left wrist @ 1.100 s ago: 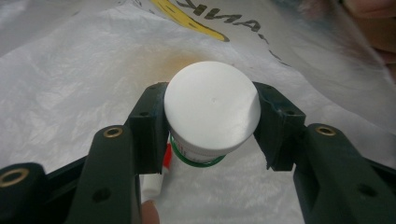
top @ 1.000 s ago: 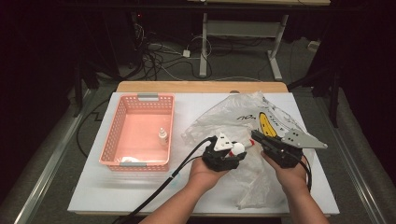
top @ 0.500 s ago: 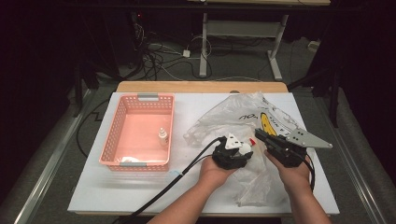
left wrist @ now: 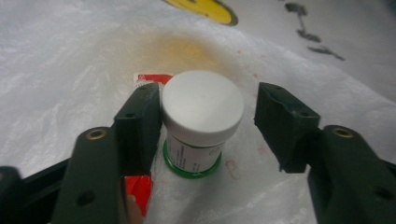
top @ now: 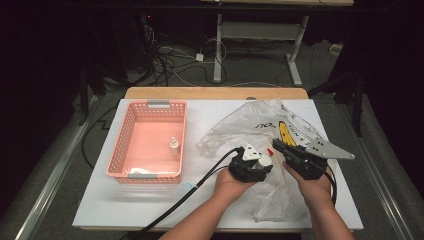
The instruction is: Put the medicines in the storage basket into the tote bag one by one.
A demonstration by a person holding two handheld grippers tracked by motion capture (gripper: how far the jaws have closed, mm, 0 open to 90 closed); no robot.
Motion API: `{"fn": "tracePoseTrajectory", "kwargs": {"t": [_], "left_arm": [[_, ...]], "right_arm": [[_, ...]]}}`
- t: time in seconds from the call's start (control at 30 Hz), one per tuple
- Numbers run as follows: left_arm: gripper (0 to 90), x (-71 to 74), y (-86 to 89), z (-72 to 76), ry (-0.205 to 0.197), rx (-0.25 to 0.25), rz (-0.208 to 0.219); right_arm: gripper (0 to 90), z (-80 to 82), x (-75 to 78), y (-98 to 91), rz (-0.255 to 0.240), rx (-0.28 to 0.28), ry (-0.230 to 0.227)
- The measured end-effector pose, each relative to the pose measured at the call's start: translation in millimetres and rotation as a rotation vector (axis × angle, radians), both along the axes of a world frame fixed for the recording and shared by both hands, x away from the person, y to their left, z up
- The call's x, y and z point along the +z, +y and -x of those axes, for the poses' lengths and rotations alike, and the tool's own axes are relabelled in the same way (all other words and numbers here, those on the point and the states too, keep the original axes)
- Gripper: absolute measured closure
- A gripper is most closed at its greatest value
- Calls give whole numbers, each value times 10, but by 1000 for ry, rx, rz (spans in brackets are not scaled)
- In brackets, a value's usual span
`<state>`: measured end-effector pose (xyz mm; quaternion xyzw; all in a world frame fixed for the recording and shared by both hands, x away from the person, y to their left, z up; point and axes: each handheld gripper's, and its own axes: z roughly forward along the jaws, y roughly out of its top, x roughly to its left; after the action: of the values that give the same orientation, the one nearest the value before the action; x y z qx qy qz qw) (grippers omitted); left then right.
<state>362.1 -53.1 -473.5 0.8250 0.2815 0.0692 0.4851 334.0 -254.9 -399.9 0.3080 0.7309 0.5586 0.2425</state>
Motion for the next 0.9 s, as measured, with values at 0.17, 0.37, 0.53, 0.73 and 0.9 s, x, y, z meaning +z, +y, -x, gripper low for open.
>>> {"fn": "tracePoseTrajectory", "kwargs": {"t": [0.17, 0.37, 0.53, 0.73, 0.9], "left_arm": [[360, 77, 159, 93, -1, 2, 25], [289, 110, 407, 203, 10, 20, 32], [231, 137, 612, 303, 13, 23, 23], [145, 234, 850, 399, 18, 37, 36], [48, 323, 1065, 484, 9, 66, 24]], "right_arm": [[900, 7, -3, 8, 2, -3, 4], [900, 11, -1, 7, 9, -3, 0], [900, 18, -7, 12, 10, -2, 2], [900, 18, -11, 17, 10, -4, 1], [900, 24, -14, 26, 18, 0, 2]]}}
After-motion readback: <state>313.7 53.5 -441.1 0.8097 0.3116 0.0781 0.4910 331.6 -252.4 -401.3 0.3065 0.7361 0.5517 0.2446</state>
